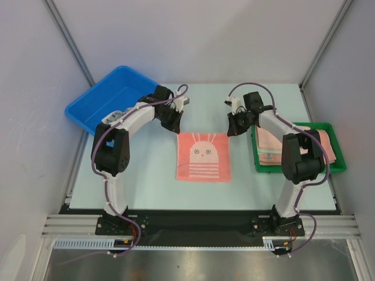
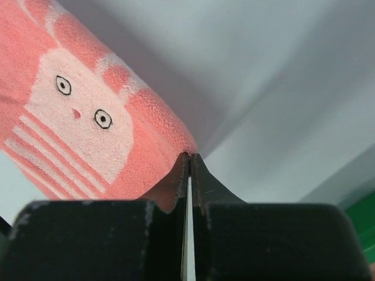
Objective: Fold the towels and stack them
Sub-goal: Fold the towel
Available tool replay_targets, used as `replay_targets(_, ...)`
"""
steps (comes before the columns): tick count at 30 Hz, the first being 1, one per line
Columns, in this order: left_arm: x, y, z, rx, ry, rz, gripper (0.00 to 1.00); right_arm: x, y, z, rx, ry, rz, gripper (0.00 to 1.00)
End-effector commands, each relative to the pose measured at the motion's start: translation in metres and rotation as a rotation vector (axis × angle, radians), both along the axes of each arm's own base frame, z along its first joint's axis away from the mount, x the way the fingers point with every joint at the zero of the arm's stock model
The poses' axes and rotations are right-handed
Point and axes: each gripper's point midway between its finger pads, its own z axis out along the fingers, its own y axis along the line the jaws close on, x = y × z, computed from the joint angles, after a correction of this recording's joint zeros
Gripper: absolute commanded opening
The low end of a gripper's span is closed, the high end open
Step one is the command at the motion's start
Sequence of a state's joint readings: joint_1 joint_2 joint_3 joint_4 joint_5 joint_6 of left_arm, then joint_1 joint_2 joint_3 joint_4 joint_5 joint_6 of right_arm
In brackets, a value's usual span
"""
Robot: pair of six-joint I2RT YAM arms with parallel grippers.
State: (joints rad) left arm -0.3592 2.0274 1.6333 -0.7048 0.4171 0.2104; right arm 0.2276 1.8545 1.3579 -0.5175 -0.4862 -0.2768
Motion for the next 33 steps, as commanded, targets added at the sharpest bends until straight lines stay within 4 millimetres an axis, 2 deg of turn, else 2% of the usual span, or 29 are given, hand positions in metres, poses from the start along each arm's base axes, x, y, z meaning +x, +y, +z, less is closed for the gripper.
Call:
replay_targets(1, 0.001, 0.003, 0.035, -0.038, -0.085, 0.011, 0.00, -0.001, 0.001, 0.012, -0.044, -0.052, -0.030, 0.00)
replay_targets(6, -0.010, 0.002, 0.045, -0.045, -0.108, 0.010, 0.00, -0.010, -0.008, 0.017, -0.097, -0.078, -0.094, 0.00)
replay_targets(8, -0.015, 0.000, 0.048, -0.044, -0.113, 0.006, 0.00, -0.014, -0.006, 0.029, -0.103, -0.117, -0.104, 0.00)
replay_targets(9, -0.022, -0.001, 0.043, -0.038, -0.101, 0.003, 0.00, -0.020, -0.009, 0.026, -0.120, -0.113, -0.115, 0.00)
replay_targets(10, -0.024, -0.002, 0.046, -0.040, -0.112, 0.001, 0.00, -0.022, -0.010, 0.035, -0.110, -0.134, -0.133, 0.00)
replay_targets(12, -0.036, -0.005, 0.039, -0.031, -0.099, -0.010, 0.00, -0.032, -0.010, 0.032, -0.118, -0.128, -0.151, 0.00)
replay_targets(13, -0.037, -0.006, 0.043, -0.039, -0.115, -0.008, 0.00, -0.034, -0.011, 0.041, -0.102, -0.157, -0.175, 0.00)
replay_targets(15, -0.048, -0.007, 0.039, -0.034, -0.102, -0.009, 0.00, -0.044, -0.012, 0.038, -0.114, -0.155, -0.195, 0.00)
replay_targets(17, -0.054, -0.008, 0.043, -0.030, -0.113, -0.010, 0.00, -0.049, -0.014, 0.046, -0.093, -0.162, -0.230, 0.00)
replay_targets(19, -0.063, -0.008, 0.041, -0.018, -0.110, -0.012, 0.00, -0.060, -0.014, 0.042, -0.083, -0.138, -0.235, 0.00)
replay_targets(21, -0.074, -0.010, 0.045, -0.024, -0.111, -0.022, 0.00, -0.068, -0.011, 0.050, -0.042, -0.142, -0.245, 0.00)
replay_targets(22, -0.076, -0.010, 0.046, -0.029, -0.116, -0.021, 0.00, -0.074, -0.011, 0.047, -0.040, -0.132, -0.248, 0.00)
replay_targets(23, -0.082, -0.009, 0.041, -0.025, -0.102, -0.022, 0.01, -0.078, -0.012, 0.051, -0.033, -0.138, -0.257, 0.00)
replay_targets(24, -0.087, -0.010, 0.046, -0.031, -0.111, -0.025, 0.00, -0.082, -0.010, 0.050, -0.027, -0.128, -0.265, 0.00)
replay_targets(28, -0.104, -0.010, 0.044, -0.048, -0.091, -0.027, 0.00, -0.101, -0.011, 0.033, -0.055, -0.062, -0.296, 0.00)
replay_targets(33, -0.127, -0.004, 0.031, -0.010, -0.046, -0.032, 0.00, -0.123, -0.014, 0.011, -0.071, 0.022, -0.361, 0.00)
